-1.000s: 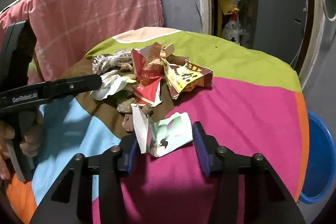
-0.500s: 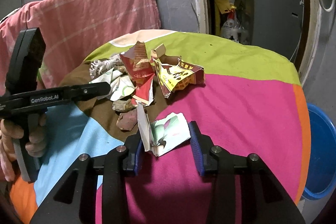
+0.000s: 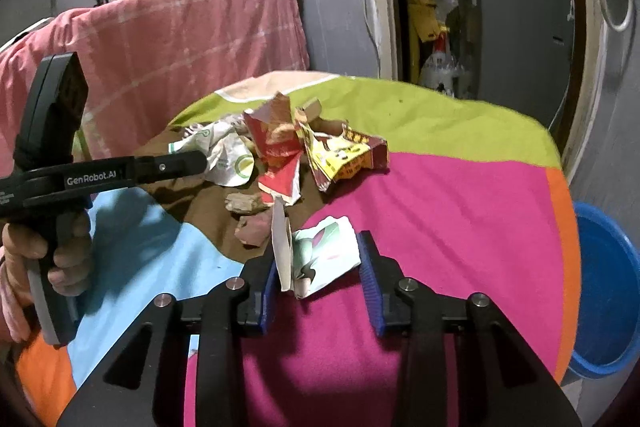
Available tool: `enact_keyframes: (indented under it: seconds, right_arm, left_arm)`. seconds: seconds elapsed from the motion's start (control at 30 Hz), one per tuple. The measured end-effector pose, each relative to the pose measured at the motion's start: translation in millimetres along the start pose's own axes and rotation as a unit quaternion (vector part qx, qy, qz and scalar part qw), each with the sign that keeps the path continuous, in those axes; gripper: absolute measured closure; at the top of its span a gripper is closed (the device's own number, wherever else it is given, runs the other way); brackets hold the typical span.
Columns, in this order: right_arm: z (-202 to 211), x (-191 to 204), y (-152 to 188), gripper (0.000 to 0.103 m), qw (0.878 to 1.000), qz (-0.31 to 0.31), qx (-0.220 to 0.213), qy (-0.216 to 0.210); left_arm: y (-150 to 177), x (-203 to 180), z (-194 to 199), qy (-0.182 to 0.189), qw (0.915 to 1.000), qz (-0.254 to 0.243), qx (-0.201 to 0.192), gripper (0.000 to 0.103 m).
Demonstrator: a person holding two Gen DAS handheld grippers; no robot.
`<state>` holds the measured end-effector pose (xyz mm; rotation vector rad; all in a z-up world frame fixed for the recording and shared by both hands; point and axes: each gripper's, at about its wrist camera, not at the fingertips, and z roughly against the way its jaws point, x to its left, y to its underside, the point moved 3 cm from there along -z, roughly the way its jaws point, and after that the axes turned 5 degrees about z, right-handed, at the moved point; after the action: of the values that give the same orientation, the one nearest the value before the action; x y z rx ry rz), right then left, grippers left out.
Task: Collect trash
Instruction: 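Grasp the white-and-green paper with the left tool while the right tool grasps another paper, then carry both papers over the blue basin and open both tools to drop them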
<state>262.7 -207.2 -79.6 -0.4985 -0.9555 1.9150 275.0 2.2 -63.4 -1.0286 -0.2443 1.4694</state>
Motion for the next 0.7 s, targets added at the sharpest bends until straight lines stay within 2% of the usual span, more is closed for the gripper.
enact_keyframes:
  seconds: [0.1, 0.37, 0.57, 0.7]
  right_arm:
    - [13.0, 3.8, -2.2, 0.070, 1.000, 0.009, -0.022, 0.006]
    - [75.0, 6.8, -22.6, 0.070, 0.990, 0.020, -0.129, 0.052]
    - [129.6, -0.2, -39.4, 0.070, 0.976, 0.026, -0.197, 0.094]
    - [166.8, -10.8, -49.0, 0.070, 0.962, 0.024, -0.241, 0.123]
  left_arm:
    - [0.3, -10.0, 14.2, 0.006, 0.9998, -0.011, -0.017, 0.096]
    - [-3.6, -55.8, 50.6, 0.015, 0.9940, -0.050, -0.096, 0.096]
    - [-5.4, -104.7, 66.1, 0.031, 0.9827, -0.079, -0.165, 0.096]
    - [-6.3, -135.6, 78.0, 0.047, 0.9707, -0.097, -0.215, 0.096]
